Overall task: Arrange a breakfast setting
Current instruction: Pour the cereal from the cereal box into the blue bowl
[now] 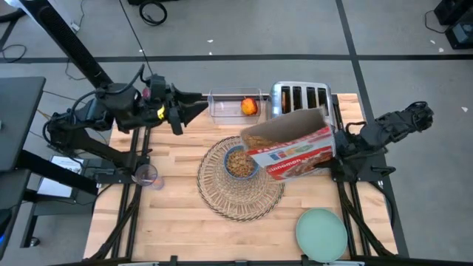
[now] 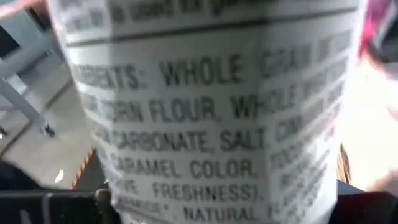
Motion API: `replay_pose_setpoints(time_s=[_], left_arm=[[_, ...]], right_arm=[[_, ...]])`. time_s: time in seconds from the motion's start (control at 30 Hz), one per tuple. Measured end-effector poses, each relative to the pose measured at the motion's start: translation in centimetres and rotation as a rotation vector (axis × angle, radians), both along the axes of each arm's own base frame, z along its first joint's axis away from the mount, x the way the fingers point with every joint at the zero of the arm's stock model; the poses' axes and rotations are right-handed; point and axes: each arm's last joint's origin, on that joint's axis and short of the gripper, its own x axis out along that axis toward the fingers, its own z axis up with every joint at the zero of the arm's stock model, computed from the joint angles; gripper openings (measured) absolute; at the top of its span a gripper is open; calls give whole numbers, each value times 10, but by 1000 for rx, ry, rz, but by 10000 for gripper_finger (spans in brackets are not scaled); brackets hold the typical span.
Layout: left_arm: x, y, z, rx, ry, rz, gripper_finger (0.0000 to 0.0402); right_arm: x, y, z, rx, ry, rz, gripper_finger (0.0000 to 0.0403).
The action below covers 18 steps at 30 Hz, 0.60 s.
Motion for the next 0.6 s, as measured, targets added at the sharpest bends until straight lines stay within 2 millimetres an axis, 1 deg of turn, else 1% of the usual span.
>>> replay_pose_setpoints(time_s=[0.13, 0.27, 0.4, 0.6], left_arm=[[-2, -4, 0, -3, -5, 50, 274], [-3, -4, 0, -13, -9, 70, 274], [-4, -4, 0, -11, 3, 71, 274], [-10, -3, -5, 6, 68, 70, 274]], right_arm=[[15, 9, -5, 27, -164, 41, 203], [34, 20, -18, 90, -290, 89, 203], [56, 33, -33, 102, -332, 124, 203], [91, 58, -42, 112, -358, 125, 203]])
